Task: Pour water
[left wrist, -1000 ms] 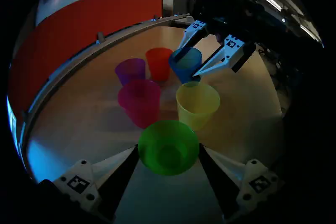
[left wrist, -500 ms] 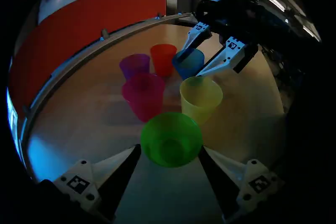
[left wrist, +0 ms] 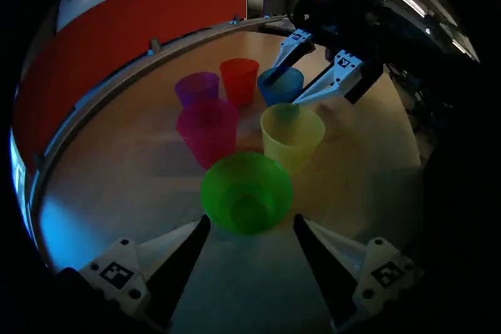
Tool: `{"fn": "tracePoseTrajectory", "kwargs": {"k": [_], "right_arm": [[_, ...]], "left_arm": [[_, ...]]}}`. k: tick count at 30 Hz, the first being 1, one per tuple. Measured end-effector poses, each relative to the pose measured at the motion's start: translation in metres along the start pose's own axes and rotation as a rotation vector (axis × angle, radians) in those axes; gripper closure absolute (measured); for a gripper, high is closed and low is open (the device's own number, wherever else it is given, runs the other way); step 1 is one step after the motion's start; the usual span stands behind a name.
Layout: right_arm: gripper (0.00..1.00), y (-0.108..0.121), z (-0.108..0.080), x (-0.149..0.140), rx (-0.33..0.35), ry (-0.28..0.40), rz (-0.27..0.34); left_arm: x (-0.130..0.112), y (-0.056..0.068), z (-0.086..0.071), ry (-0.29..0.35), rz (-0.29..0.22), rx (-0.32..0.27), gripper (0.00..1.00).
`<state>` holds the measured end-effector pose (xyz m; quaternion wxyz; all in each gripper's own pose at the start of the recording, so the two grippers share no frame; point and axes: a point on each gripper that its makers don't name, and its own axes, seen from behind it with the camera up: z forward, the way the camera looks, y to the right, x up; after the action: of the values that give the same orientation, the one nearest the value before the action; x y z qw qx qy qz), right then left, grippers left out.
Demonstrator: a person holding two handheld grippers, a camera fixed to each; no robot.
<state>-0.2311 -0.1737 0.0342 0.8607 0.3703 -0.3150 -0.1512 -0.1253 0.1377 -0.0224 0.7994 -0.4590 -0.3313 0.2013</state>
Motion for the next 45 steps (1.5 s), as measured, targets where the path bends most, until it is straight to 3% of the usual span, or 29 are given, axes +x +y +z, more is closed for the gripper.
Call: {"fn": "tracePoseTrajectory", "kwargs": {"k": [19, 29, 38, 45], "right_arm": [[0.09, -0.005, -0.010, -0.017, -0.017, -0.020, 0.017], [0.01, -0.007, -0.013, -0.027, -0.021, -0.045, 0.032], [0.00, -0.006, -0.029, -0.036, -0.051, -0.049, 0.032], [0.00, -0.007, -0.049, -0.047, -0.095, -0.038, 0.052]], "left_arm": [[-0.009, 0.006, -0.004, -0.018, 0.007, 0.022, 0.01], [-0.009, 0.005, -0.009, -0.016, 0.003, 0.033, 0.01], [-0.016, 0.000, -0.019, -0.010, -0.016, 0.066, 0.01], [-0.021, -0.006, -0.036, 0.009, -0.039, 0.121, 0.01]]}}
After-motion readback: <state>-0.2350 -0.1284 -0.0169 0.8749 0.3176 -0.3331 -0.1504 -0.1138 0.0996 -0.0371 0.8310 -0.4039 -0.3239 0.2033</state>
